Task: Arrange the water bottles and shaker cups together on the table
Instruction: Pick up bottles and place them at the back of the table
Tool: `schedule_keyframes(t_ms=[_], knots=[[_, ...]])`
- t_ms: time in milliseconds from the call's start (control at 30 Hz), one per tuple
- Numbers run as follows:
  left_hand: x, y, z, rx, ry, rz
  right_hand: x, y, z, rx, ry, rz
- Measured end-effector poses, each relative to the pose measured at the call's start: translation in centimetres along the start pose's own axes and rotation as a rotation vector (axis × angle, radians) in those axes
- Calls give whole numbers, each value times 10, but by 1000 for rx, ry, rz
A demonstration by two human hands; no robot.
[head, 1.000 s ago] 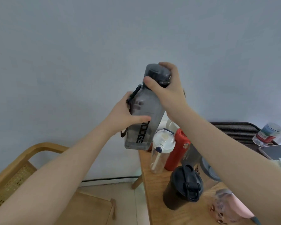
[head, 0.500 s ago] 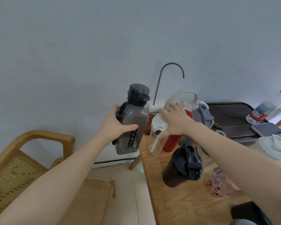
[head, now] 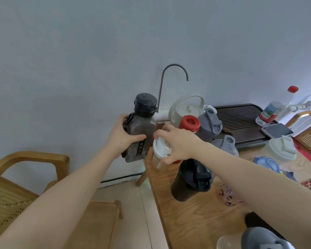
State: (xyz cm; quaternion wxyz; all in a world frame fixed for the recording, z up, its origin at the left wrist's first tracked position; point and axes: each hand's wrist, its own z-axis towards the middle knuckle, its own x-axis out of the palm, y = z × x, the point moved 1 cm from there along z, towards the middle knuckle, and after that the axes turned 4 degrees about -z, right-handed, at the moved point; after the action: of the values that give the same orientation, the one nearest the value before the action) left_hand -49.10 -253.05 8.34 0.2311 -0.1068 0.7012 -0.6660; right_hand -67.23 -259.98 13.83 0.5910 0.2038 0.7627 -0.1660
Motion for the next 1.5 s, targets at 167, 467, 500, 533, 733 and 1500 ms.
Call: schedule_keyframes(t_ms=[167,467,500,533,733,1500], knots=[[13,-1,23,-4,163,95,0,11,-22,-23,51,-15],[75,22,37,-19,254,168,3,6,-21,-1,68,81],[78,21,38,-21,258,178,3,3,-21,2,77,96],[80,24,41,-11,258,178,3,2,-20,4,88,104],[70,26,43,-39,489,241,2,1,-18,12,79,136],[77,-30,-54,468,427,1003,35,-12,-104,218,182,-102]])
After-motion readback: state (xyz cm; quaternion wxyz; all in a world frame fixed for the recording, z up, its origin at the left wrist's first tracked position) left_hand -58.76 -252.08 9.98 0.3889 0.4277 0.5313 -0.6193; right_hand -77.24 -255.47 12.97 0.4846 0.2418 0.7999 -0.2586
